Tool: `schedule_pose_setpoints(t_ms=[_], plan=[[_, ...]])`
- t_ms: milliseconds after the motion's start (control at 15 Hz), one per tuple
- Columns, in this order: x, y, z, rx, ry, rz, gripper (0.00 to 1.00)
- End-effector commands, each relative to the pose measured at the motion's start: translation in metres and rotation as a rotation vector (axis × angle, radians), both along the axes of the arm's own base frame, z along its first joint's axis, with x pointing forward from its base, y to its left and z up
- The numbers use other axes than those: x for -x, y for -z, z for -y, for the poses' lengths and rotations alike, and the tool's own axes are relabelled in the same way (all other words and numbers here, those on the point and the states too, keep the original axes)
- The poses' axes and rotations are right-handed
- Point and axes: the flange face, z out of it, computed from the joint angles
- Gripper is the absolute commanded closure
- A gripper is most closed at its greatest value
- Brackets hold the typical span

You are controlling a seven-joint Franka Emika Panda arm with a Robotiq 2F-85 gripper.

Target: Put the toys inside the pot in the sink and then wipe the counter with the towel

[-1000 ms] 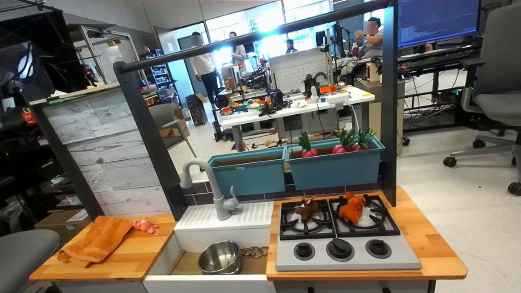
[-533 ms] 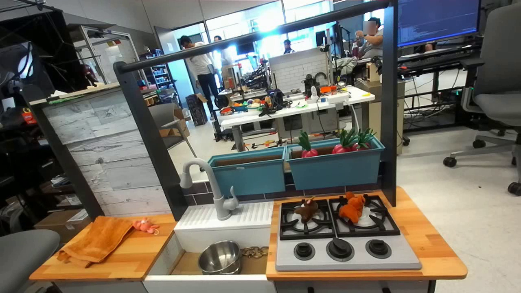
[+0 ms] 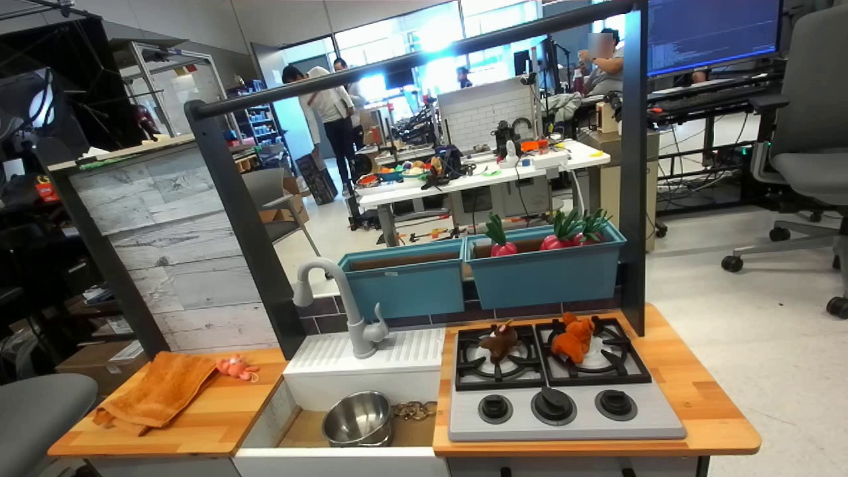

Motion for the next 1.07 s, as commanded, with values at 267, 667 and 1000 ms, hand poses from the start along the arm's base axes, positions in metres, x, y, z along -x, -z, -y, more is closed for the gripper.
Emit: schedule_pose_setpoints(t_ms=[267,667,1000], plan=[[0.000,0.000,0.000,0.000,0.000,-0.001,0.00],[-0.002,-0.008,-0.001,-0.106,0.038,0.107,0.00],[-0.036,0.026,-0.009,-0.238,0.093,0.313,0.00]])
